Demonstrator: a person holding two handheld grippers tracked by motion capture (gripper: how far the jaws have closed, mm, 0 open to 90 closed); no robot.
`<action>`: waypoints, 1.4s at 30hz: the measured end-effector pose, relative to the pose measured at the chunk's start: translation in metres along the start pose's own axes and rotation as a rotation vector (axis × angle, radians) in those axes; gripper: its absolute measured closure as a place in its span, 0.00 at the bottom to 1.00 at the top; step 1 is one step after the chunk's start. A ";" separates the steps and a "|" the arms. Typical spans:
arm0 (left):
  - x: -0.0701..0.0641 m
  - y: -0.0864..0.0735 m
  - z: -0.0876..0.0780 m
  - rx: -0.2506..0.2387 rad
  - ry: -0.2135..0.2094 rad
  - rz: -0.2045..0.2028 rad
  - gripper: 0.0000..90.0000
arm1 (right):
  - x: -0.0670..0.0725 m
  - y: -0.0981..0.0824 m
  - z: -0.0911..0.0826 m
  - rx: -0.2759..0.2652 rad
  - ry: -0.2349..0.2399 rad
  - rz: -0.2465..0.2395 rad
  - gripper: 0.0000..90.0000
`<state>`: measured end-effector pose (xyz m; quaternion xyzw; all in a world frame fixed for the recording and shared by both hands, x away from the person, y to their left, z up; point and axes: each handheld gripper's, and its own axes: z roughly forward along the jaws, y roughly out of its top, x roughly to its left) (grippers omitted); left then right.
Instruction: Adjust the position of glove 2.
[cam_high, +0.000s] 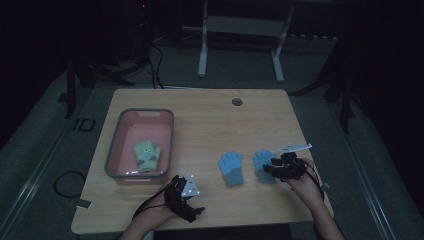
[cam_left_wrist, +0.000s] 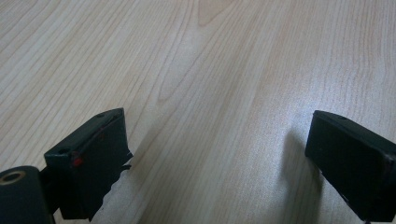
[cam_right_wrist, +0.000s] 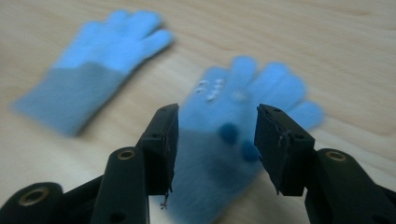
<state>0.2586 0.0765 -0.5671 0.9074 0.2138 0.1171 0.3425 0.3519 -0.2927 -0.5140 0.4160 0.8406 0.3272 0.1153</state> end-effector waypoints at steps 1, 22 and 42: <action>0.000 0.000 0.000 0.003 -0.001 0.000 0.07 | -0.001 0.000 -0.001 -0.002 0.021 0.017 0.48; 0.000 -0.001 0.000 0.001 -0.005 -0.007 0.07 | -0.009 0.004 0.012 0.056 0.100 -0.271 0.58; 0.001 -0.001 0.000 -0.003 0.001 -0.004 0.07 | -0.016 0.000 0.027 0.119 0.028 -0.230 0.91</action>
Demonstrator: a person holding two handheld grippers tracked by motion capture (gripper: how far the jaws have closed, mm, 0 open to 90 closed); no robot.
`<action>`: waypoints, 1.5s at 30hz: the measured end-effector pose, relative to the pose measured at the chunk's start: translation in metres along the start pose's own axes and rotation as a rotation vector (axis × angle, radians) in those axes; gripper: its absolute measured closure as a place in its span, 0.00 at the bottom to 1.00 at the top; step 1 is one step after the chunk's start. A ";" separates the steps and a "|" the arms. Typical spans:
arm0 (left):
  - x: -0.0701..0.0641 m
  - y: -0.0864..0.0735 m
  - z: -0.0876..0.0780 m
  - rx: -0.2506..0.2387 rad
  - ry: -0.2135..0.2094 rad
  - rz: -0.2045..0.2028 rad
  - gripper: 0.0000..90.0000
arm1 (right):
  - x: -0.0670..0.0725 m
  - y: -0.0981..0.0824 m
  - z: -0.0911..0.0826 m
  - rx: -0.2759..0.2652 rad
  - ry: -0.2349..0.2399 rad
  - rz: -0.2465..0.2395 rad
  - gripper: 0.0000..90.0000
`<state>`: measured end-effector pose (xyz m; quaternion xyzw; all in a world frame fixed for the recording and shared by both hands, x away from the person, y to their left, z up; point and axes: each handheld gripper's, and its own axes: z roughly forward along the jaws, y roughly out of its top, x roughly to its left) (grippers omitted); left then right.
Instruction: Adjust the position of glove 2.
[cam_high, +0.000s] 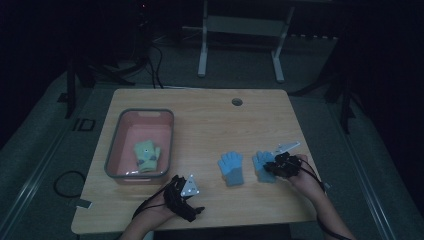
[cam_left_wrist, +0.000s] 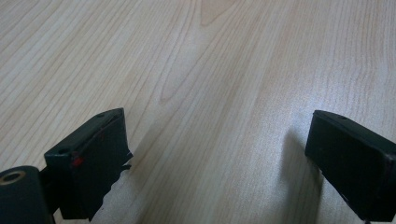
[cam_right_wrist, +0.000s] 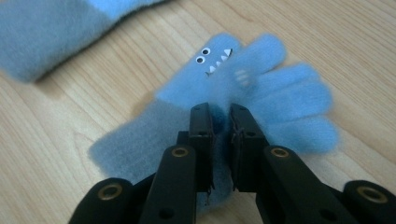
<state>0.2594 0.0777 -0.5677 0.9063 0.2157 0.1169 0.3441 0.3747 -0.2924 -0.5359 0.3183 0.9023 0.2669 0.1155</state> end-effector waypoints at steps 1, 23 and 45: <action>0.000 0.000 0.000 -0.001 0.000 0.000 0.07 | 0.000 0.000 -0.001 -0.003 0.004 0.012 0.91; 0.000 0.000 0.000 0.002 0.001 0.005 0.07 | 0.026 0.054 -0.054 -0.171 0.101 -0.048 0.92; 0.000 0.000 0.000 0.000 0.000 0.007 0.07 | 0.068 0.083 0.008 -0.054 0.232 -0.165 0.90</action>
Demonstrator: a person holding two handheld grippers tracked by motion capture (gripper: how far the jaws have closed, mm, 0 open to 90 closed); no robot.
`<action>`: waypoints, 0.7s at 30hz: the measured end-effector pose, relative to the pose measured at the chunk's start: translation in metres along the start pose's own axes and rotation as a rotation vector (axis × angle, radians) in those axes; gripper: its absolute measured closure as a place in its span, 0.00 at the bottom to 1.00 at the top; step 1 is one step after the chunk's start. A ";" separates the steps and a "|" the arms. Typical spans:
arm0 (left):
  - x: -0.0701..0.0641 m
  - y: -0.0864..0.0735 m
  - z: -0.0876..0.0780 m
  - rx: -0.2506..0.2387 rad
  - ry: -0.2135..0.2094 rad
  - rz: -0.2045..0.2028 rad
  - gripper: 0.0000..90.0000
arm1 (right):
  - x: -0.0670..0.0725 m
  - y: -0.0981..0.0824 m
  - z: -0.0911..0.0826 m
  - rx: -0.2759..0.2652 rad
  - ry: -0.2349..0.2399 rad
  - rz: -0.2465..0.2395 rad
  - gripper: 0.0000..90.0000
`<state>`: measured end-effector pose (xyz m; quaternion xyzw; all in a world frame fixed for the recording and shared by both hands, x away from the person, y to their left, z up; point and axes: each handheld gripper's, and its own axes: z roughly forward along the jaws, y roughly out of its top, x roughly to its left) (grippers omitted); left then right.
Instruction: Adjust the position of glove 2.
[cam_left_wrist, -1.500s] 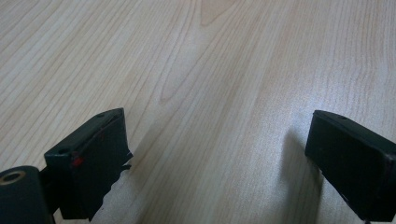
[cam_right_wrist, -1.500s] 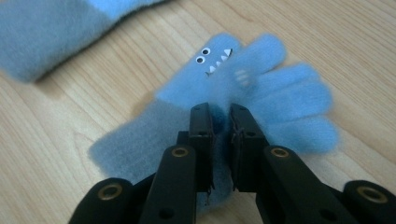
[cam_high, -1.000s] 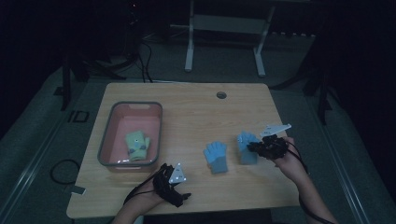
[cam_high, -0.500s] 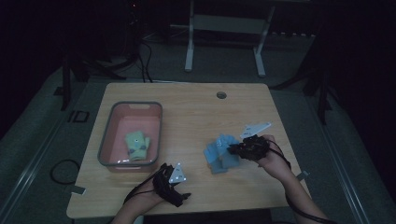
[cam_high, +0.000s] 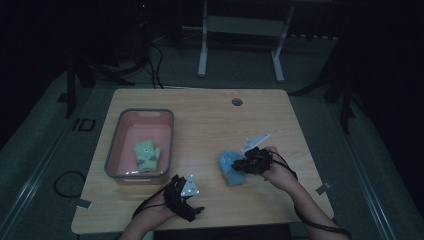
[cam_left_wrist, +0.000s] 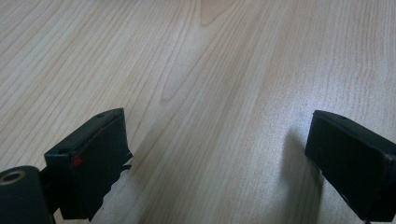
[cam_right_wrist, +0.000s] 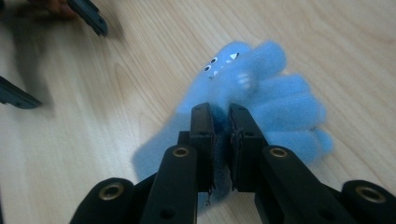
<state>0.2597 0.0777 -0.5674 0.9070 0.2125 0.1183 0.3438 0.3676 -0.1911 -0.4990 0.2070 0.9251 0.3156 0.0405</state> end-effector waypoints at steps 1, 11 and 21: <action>0.000 0.000 0.000 0.001 0.000 0.001 0.07 | 0.000 -0.001 0.003 0.008 -0.002 0.003 0.90; 0.000 0.000 0.000 0.005 -0.004 -0.003 0.07 | -0.008 -0.011 0.024 0.062 -0.019 -0.005 0.86; -0.001 0.003 -0.002 -0.007 0.015 0.000 0.07 | -0.007 -0.009 0.022 0.066 -0.032 -0.014 0.70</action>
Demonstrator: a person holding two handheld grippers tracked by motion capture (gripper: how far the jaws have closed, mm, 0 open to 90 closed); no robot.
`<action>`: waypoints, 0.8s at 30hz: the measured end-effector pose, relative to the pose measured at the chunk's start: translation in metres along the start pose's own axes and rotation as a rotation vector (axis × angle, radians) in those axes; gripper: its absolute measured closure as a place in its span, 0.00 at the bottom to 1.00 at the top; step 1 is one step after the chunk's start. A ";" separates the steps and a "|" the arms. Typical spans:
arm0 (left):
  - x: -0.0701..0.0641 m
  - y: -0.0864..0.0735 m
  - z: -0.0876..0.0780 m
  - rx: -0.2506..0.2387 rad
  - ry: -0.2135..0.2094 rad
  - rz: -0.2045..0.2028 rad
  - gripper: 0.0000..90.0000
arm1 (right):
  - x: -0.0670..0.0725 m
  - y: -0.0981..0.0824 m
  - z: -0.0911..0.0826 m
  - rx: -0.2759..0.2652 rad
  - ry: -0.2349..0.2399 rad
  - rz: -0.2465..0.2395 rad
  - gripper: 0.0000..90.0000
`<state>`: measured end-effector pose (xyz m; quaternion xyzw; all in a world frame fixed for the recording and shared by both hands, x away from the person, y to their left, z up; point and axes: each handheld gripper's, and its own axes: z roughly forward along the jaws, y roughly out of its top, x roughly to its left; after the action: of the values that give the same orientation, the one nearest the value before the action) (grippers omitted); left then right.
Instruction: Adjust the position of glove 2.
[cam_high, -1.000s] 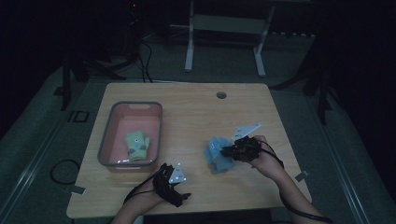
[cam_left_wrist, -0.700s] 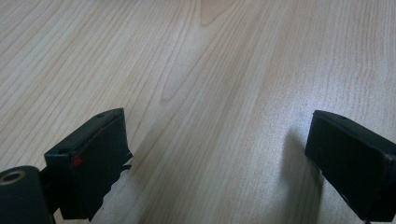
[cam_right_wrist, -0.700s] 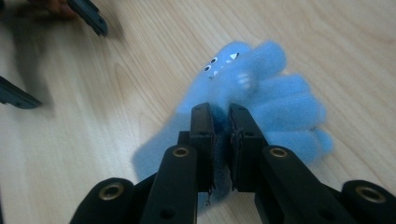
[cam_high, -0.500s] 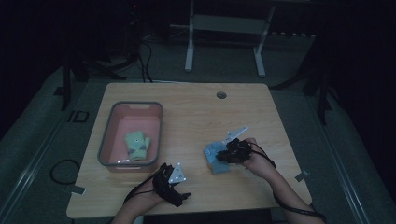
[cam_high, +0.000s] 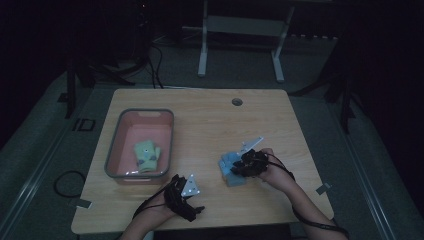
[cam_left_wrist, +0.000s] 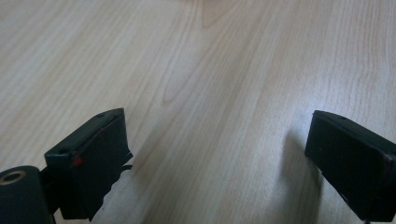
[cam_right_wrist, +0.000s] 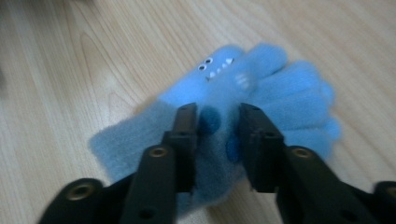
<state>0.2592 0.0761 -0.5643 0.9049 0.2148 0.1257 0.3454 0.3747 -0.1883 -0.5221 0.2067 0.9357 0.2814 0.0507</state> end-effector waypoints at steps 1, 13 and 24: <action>0.000 0.001 -0.001 -0.004 0.009 0.001 0.07 | 0.001 0.000 -0.002 -0.009 -0.005 0.003 0.65; -0.011 0.025 -0.008 -0.056 0.065 0.018 0.10 | 0.002 -0.012 -0.026 -0.101 0.009 0.042 0.14; -0.005 0.053 0.002 -0.043 0.051 -0.057 0.12 | 0.000 -0.030 -0.029 -0.093 -0.074 0.069 0.14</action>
<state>0.2718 0.0371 -0.5307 0.8871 0.2467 0.1435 0.3627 0.3579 -0.2257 -0.5137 0.2465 0.9114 0.3184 0.0851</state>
